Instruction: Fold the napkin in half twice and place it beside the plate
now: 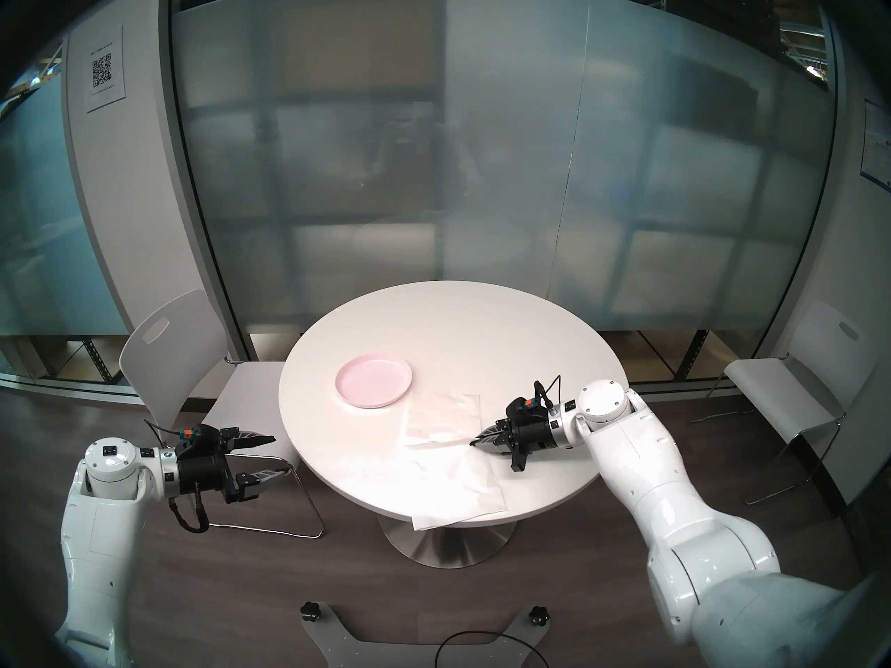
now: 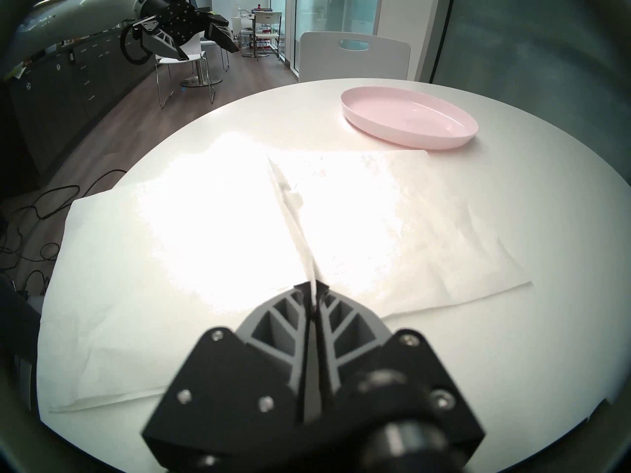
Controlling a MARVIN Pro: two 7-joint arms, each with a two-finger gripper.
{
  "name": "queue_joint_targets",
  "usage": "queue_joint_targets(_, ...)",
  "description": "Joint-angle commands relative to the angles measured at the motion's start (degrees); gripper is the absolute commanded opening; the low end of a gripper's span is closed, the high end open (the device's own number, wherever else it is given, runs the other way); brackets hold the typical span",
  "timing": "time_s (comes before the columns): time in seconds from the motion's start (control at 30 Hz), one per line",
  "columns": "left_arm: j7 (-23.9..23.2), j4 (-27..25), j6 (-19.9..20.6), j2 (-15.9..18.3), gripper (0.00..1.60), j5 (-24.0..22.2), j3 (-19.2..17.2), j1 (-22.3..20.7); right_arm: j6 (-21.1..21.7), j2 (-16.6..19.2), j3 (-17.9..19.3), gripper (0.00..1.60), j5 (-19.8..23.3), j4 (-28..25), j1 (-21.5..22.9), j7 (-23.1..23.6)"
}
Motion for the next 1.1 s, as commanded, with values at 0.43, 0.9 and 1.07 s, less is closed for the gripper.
queue_joint_targets(0.43,0.2,0.6,0.2,0.2,1.60,0.2,0.8,-1.4,1.8,0.6,3.8,0.00,3.4,-6.1,-1.0,2.5)
queue_joint_targets(0.9,-0.1,1.3,-0.3,0.3,1.60,-0.1,0.9,-1.6,7.0,2.1,7.3,0.00,5.0,-15.1,-6.5,4.0)
queue_joint_targets(1.07,-0.2,1.4,-0.3,0.3,1.60,-0.2,0.7,-1.6,8.9,1.4,8.8,0.00,6.9,-16.9,-7.0,5.5)
